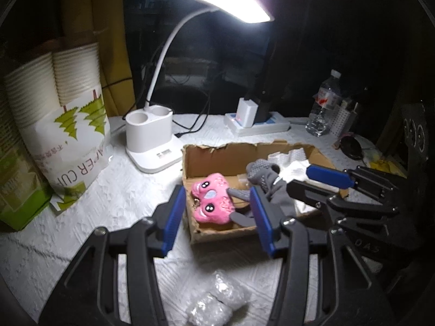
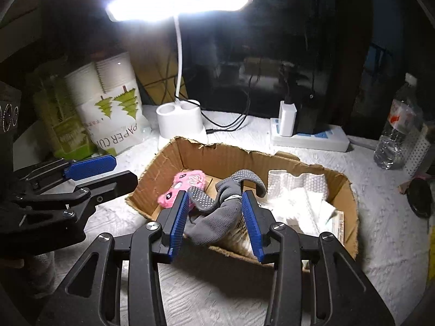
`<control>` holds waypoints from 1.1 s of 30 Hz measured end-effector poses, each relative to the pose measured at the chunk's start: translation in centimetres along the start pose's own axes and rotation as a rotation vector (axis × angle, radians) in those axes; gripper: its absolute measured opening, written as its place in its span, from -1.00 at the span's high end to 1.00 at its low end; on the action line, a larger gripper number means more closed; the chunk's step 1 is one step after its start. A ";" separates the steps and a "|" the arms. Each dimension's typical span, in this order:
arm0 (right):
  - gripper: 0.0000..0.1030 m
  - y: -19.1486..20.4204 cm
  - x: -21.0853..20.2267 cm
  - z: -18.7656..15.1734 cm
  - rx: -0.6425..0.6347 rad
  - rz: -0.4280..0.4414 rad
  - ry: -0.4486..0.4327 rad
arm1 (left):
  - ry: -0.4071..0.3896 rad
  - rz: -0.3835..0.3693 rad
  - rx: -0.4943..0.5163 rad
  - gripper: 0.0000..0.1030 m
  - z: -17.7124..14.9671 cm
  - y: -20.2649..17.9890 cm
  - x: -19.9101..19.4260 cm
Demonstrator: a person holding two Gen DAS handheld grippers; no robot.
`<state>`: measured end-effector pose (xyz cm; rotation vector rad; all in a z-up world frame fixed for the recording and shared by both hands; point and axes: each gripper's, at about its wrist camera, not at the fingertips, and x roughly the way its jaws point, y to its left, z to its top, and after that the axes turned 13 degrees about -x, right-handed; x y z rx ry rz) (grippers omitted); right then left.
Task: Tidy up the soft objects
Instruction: 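Open both tools to drop the plush and glove into the box, then withdraw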
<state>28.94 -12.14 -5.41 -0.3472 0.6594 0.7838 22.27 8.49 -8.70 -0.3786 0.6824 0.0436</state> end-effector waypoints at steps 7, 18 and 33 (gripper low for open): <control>0.17 1.1 -2.4 -0.7 -0.007 -0.013 -0.018 | -0.027 -0.012 0.013 0.01 -0.7 -0.5 -2.4; 0.17 2.5 -6.0 -2.1 -0.005 -0.033 -0.045 | -0.053 -0.022 0.040 0.01 -2.3 -1.6 -5.5; 0.17 4.7 -9.6 -4.4 -0.011 -0.045 -0.061 | -0.061 -0.035 0.049 0.01 -5.4 -2.2 -8.8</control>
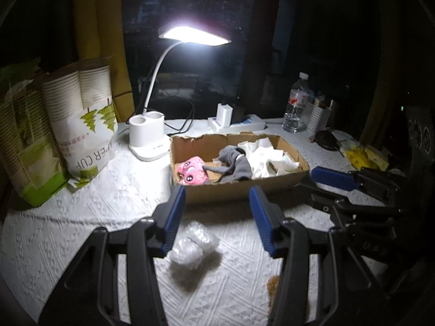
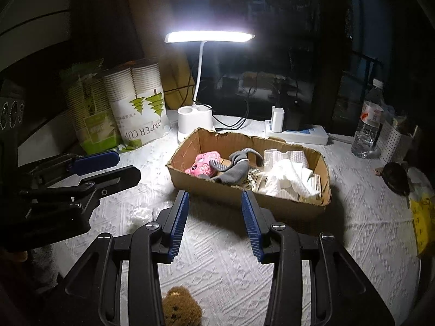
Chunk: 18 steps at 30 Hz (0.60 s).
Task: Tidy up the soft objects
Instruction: 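Open both tools to drop the plush and glove into the box, then withdraw, then grasp the brown sponge with the right tool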
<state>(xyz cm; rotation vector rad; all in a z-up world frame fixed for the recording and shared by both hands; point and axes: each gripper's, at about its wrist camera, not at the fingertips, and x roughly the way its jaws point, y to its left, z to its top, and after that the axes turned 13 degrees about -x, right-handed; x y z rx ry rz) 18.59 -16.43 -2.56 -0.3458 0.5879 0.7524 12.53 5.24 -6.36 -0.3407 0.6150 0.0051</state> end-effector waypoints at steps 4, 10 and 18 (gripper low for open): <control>0.17 0.7 -0.7 -0.6 -0.006 0.002 0.002 | 0.005 0.000 -0.003 0.01 -0.9 0.0 -0.5; 0.17 1.4 -1.5 -1.4 -0.016 0.001 0.010 | 0.027 -0.002 -0.001 0.01 -2.5 -0.1 -1.1; 0.17 2.3 -1.9 -3.1 -0.011 0.010 0.036 | 0.042 0.002 -0.010 0.01 -4.1 0.1 -1.8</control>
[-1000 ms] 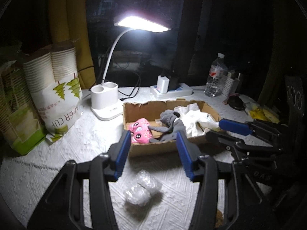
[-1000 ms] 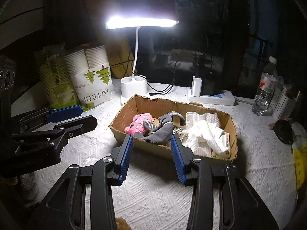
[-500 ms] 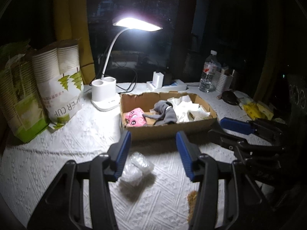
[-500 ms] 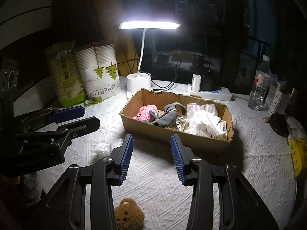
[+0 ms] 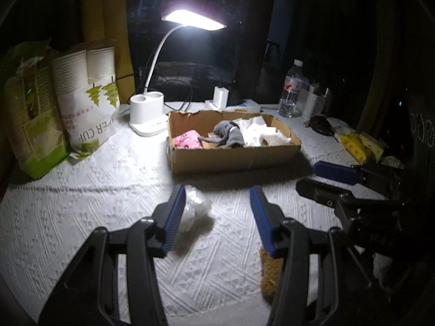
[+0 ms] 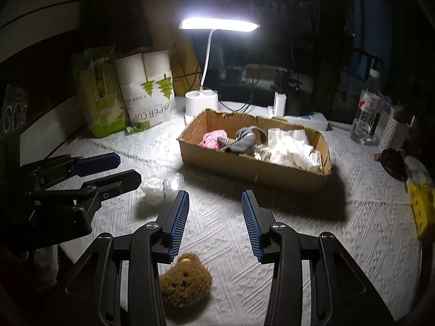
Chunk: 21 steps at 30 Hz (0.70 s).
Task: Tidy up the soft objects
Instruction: 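Grasp the brown sponge with the right tool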
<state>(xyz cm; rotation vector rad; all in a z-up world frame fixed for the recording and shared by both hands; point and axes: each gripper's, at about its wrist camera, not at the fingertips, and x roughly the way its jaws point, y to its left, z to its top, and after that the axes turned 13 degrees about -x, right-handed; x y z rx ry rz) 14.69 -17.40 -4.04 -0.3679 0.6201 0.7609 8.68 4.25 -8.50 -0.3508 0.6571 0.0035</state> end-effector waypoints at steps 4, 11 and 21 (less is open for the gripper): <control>0.17 0.7 -0.1 -0.9 -0.007 0.005 0.017 | 0.018 0.006 -0.012 0.01 -1.2 0.4 -0.1; 0.17 2.0 0.3 -2.9 -0.007 0.026 0.063 | 0.066 0.017 -0.030 0.01 -3.5 1.2 -0.1; 0.17 3.3 2.0 -5.3 -0.005 0.067 0.138 | 0.117 0.039 -0.055 0.01 -5.7 2.2 0.7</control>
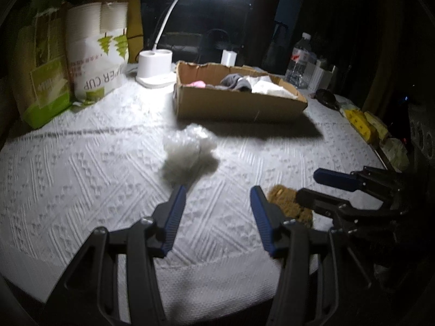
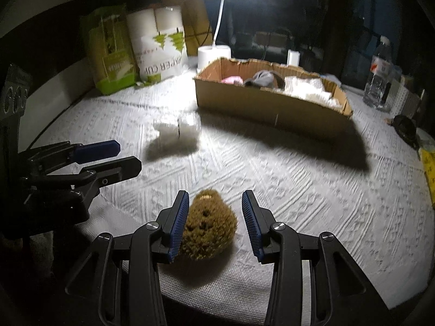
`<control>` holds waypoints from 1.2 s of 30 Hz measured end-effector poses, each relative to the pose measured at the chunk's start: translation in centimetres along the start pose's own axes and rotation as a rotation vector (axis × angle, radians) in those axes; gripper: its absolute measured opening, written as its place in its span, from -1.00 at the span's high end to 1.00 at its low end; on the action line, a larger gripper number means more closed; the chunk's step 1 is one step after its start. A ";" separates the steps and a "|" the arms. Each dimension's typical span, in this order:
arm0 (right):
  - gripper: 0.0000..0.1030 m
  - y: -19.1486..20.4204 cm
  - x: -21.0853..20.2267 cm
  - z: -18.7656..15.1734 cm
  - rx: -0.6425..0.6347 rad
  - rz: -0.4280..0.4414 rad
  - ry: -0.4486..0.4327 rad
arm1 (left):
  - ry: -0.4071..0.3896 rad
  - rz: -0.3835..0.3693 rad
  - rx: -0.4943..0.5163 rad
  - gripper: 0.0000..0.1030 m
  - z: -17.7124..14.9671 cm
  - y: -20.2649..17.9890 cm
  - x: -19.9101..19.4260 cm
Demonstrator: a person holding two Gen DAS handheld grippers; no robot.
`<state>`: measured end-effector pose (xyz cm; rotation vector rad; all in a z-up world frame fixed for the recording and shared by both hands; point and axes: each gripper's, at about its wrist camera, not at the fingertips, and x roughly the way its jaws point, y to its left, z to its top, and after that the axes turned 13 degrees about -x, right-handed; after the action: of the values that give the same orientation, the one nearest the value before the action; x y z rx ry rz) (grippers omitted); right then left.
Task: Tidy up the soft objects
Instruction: 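Grasp the brown sponge with the right tool, then grasp the clear bubble-wrap bundle with the left tool while the right tool holds the sponge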
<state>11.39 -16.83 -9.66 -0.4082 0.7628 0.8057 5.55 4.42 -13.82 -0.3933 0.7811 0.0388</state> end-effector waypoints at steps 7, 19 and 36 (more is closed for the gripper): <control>-0.10 0.1 2.4 -1.2 0.032 0.047 0.064 | 0.030 0.023 -0.019 0.01 -0.8 0.8 1.1; 0.06 -0.1 3.6 -1.0 0.035 0.122 0.059 | 0.063 0.039 -0.047 -0.42 -0.6 1.5 2.7; 0.28 -3.4 3.2 0.9 0.057 0.087 0.004 | 0.073 0.080 -0.029 -0.42 1.5 0.9 4.3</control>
<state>15.86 -16.87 -11.28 -0.3278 0.8101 0.8629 9.52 5.37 -16.14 -0.3924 0.8686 0.1117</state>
